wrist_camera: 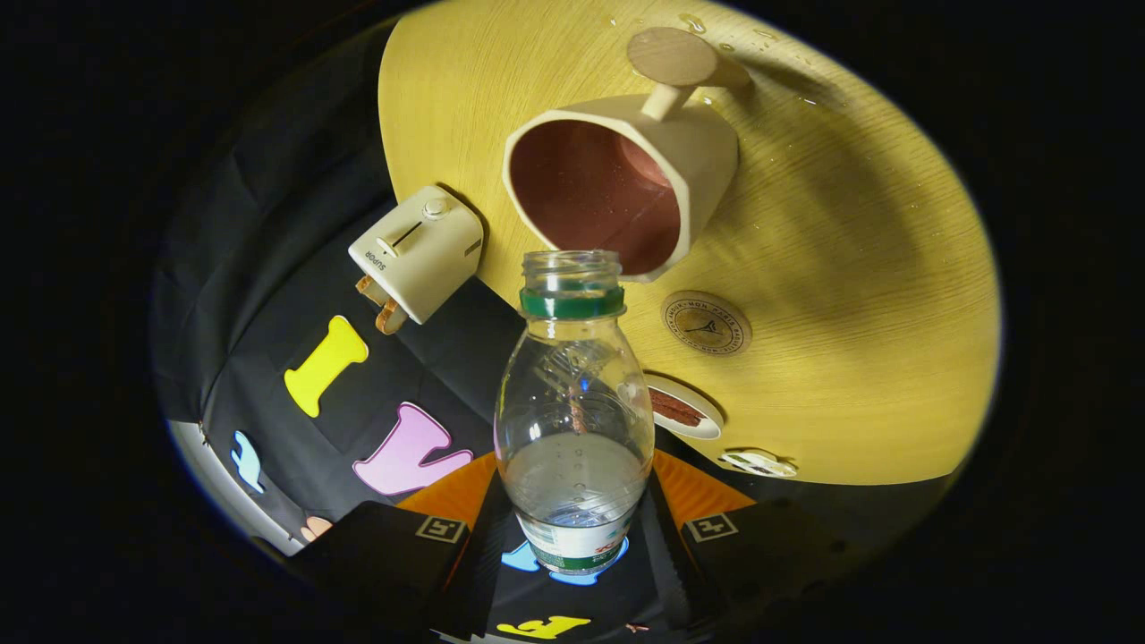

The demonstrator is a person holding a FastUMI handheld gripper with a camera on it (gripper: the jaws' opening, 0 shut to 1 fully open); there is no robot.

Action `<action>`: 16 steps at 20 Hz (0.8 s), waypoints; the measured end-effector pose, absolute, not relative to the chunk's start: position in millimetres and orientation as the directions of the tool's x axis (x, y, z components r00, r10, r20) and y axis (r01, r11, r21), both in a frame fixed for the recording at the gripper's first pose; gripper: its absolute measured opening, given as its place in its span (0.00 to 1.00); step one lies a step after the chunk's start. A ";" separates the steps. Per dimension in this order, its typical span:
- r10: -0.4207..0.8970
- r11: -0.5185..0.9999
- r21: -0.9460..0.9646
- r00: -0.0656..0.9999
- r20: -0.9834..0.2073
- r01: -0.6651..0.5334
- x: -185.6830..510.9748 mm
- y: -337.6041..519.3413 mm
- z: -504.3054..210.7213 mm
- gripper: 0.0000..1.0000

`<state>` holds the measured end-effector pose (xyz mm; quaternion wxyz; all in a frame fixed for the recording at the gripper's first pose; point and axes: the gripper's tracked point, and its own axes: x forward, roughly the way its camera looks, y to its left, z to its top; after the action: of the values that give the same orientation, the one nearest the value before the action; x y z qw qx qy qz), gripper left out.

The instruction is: Take the bottle from table, then pour the juice into the cup, finally place the bottle on the coaster

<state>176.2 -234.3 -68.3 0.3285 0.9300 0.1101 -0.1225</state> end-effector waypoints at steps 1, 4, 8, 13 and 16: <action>0.124 -0.758 0.585 0.945 -0.303 0.287 175.9 -234.8 -68.9 0.74; 0.116 -0.753 0.594 0.945 -0.305 0.283 176.3 -236.4 -68.8 0.74; 0.131 -0.677 0.660 0.936 -0.328 0.326 174.0 -229.4 -75.2 0.73; 0.127 -0.500 0.789 0.931 -0.341 0.357 163.3 -218.8 -72.8 0.74; 0.190 -0.207 0.909 0.926 -0.326 0.363 148.5 -197.3 -64.0 0.73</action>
<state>148.5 -197.3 -64.0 0.6040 0.7734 0.1787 -0.0715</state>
